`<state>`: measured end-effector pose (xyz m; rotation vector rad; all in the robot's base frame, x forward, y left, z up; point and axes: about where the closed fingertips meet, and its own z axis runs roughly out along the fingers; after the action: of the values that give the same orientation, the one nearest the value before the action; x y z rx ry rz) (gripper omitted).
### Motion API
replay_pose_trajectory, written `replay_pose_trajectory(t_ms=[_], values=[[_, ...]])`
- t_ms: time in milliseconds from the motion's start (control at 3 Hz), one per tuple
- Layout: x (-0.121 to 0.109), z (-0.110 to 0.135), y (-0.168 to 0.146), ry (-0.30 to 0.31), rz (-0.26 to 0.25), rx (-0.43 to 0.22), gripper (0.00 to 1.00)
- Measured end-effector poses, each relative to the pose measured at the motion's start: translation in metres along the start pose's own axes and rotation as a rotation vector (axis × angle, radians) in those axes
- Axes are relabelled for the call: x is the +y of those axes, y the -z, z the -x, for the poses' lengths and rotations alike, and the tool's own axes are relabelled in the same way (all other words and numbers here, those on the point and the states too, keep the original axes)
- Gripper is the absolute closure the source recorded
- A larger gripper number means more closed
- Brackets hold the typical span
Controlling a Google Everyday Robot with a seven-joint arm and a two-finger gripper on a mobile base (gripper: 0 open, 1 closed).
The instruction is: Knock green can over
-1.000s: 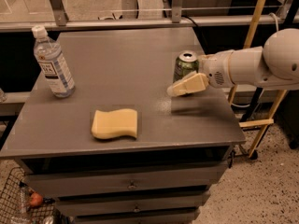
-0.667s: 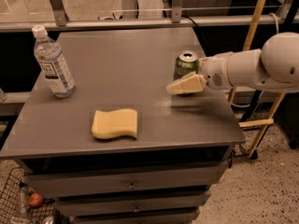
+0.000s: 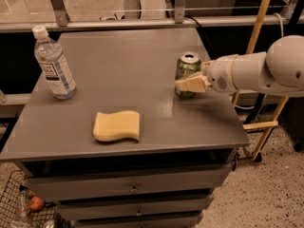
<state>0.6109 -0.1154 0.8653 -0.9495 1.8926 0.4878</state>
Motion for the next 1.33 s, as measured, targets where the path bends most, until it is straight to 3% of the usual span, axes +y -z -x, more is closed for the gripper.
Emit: replay_pose_trajectory(t_ms=[333, 667, 1333], values=[[-0.009, 0.011, 0.006, 0.097, 0.016, 0.021, 0.88], [-0.021, 0.025, 0.011, 0.291, 0.062, 0.108, 1.0], [-0.013, 0.02, 0.004, 0.68, 0.208, 0.423, 1.0]])
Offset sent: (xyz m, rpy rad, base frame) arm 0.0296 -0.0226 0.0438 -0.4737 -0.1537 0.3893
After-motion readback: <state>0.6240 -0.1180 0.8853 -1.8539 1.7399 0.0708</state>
